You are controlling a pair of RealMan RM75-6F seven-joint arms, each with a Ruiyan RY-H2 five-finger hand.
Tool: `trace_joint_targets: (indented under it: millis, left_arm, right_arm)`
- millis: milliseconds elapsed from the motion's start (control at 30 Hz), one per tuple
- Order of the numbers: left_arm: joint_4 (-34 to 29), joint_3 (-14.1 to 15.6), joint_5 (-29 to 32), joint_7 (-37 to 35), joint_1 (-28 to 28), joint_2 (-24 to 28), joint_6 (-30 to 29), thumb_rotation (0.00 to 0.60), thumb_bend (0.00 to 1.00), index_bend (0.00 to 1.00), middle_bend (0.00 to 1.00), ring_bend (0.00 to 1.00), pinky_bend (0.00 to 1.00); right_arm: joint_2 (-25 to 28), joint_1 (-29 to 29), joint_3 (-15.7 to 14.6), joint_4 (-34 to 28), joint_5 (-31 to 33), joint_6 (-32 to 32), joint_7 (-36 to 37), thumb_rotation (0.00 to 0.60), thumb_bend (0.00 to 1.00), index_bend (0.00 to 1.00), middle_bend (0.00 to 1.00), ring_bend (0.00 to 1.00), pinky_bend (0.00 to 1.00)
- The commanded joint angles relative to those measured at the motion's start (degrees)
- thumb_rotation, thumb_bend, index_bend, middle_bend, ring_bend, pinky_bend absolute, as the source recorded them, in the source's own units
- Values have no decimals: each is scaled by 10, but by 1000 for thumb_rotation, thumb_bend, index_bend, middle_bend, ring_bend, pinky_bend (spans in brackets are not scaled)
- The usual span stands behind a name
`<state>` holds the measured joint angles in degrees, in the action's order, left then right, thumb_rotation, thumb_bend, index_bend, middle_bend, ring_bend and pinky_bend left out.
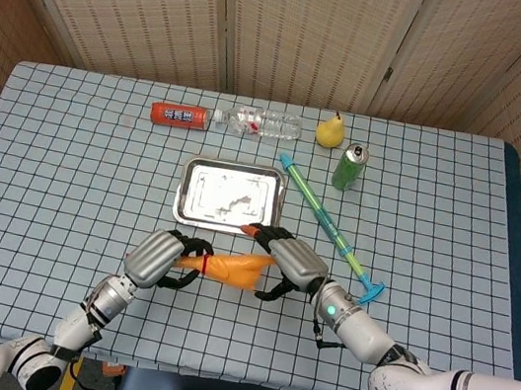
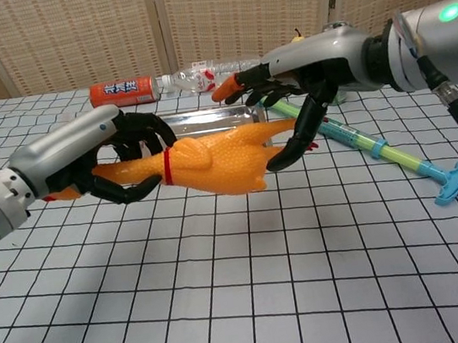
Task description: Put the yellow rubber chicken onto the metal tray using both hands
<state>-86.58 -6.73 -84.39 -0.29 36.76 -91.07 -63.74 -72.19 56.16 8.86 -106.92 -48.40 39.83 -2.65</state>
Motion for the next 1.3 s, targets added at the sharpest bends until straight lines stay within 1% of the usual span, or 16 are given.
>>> trace_joint_targets:
  millis: [33,133,200,267,367,500,567,667,900,1067,1100,1167,1200,1233,1267,1300]
  left_arm:
    - [-6,-3,4,6,2,-3,0,600,661,867,756,541,484]
    - [-11,-8,13,5,3,-4,3,600,661,866,756,543,487]
    - [-16,-11,21,0,4,-3,7,600,661,866,757,544,487]
    - [-23,-15,29,-8,4,0,11,600,661,867,758,547,489]
    - [-31,-15,31,-15,5,6,15,600,661,866,759,550,490]
    - [-33,-12,30,-16,3,10,14,600,662,866,760,550,490]
    - [-33,-12,30,-17,3,12,13,600,661,866,760,550,490]
    - [-34,-14,31,-18,3,13,12,600,661,867,760,550,490]
    - [-36,-15,33,-17,3,16,11,600,662,866,759,550,490]
    - [-35,-15,36,-17,3,17,11,600,660,867,759,550,491]
    - [-34,-15,36,-17,3,17,10,600,660,867,760,550,492]
    - [-32,-15,38,-20,2,19,11,600,660,867,760,550,494]
    - [-31,-15,39,-22,2,19,12,600,660,867,759,550,496]
    - [-30,-15,41,-24,2,20,13,600,660,867,760,550,497]
    - [-29,-15,42,-26,2,20,15,600,661,867,759,550,498]
    - [-28,-15,44,-27,2,21,16,600,662,867,760,550,499]
  right_arm:
    - [-24,10,-2,17,15,-7,-2,600,147,0,0,0,0]
    - [-41,19,-5,27,35,-6,-11,600,147,6,6,2,31]
    - [-51,24,-6,30,46,3,-19,600,146,80,87,58,163]
    - [-65,24,-5,33,48,23,-27,600,147,229,219,186,361]
    - [-84,18,0,34,45,57,-33,600,160,491,413,437,657]
    - [-101,7,9,33,40,97,-39,600,265,819,647,704,948]
    - [-108,1,14,32,40,116,-41,600,323,954,747,806,1000]
    - [-106,-1,18,28,44,119,-46,600,365,1000,813,878,1000]
    - [-96,-4,16,23,37,96,-48,600,501,1000,827,926,1000]
    - [-105,-14,21,26,18,117,-47,600,492,996,829,917,1000]
    - [-101,-16,19,23,13,112,-45,600,463,922,795,836,993]
    - [-75,-14,12,12,8,69,-35,600,405,630,604,597,851]
    - [-62,-11,10,9,7,51,-33,600,351,308,356,351,651]
    - [-53,-11,10,6,3,39,-29,600,311,105,163,166,463]
    - [-46,-12,11,4,-4,34,-25,600,277,8,47,53,316]
    - [-40,-15,11,3,-14,34,-24,600,250,0,7,12,228]
